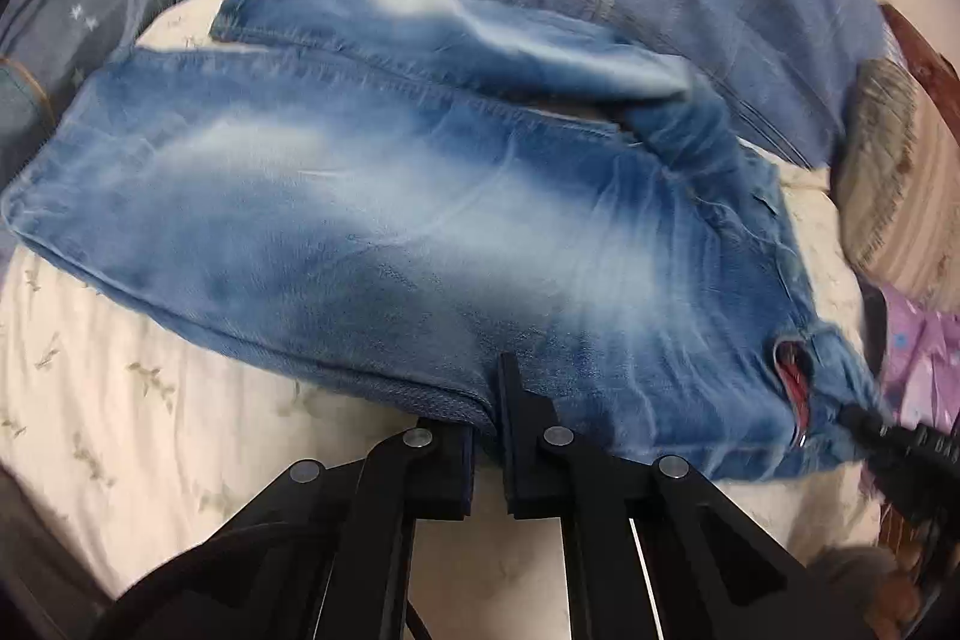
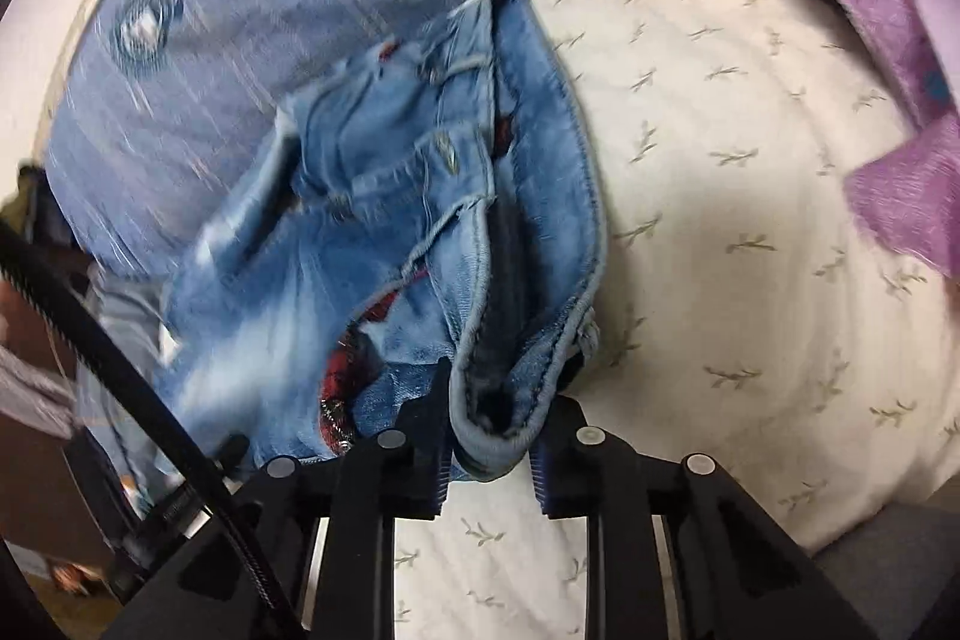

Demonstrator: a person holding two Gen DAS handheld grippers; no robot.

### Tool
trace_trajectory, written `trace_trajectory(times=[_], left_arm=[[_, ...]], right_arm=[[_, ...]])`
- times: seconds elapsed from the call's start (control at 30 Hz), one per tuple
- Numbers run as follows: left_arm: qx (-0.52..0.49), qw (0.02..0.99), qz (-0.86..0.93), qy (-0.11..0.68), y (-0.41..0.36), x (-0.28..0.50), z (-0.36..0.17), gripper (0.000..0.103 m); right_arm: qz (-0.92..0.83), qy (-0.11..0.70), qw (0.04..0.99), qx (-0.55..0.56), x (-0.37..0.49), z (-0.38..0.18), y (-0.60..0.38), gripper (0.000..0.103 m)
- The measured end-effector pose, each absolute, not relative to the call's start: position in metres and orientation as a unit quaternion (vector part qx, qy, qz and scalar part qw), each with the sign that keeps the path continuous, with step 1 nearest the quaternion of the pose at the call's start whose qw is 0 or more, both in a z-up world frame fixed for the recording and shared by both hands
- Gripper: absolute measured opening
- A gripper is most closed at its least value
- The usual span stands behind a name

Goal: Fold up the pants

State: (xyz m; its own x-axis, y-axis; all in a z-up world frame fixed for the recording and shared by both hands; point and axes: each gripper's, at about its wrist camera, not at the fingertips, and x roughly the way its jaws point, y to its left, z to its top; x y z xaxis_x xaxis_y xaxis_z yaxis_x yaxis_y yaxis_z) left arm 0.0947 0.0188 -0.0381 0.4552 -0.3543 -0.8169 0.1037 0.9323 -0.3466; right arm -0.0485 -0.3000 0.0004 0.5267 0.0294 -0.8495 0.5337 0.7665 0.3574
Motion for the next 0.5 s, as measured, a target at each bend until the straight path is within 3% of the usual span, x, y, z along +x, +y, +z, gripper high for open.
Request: trace_trajectory(times=[0.13,0.23,0.33,0.37,0.43,0.5], left_arm=[[-0.084,0.837,-0.171,0.514,-0.006,0.062,-0.04,0.008],[-0.018,0.854,-0.143,0.5,-0.028,0.061,-0.061,0.012],[0.001,0.854,-0.163,0.495,-0.033,0.057,-0.052,0.038],[-0.001,0.855,-0.173,0.489,-0.032,0.053,-0.049,0.046],[-0.01,0.865,-0.171,0.471,-0.017,0.047,-0.037,0.048],[-0.042,0.869,-0.169,0.463,0.004,0.042,-0.026,0.05]], right_arm=[[-0.214,0.452,0.819,0.28,-0.074,0.02,-0.305,0.021],[-0.262,0.517,0.785,0.218,-0.053,-0.011,-0.295,0.034],[-0.298,0.539,0.772,0.158,-0.044,-0.027,-0.28,0.046],[-0.309,0.525,0.779,0.149,-0.046,-0.02,-0.276,0.058],[-0.344,0.478,0.801,0.111,-0.055,0.002,-0.265,0.077],[-0.341,0.436,0.831,0.055,-0.06,0.026,-0.242,0.078]])
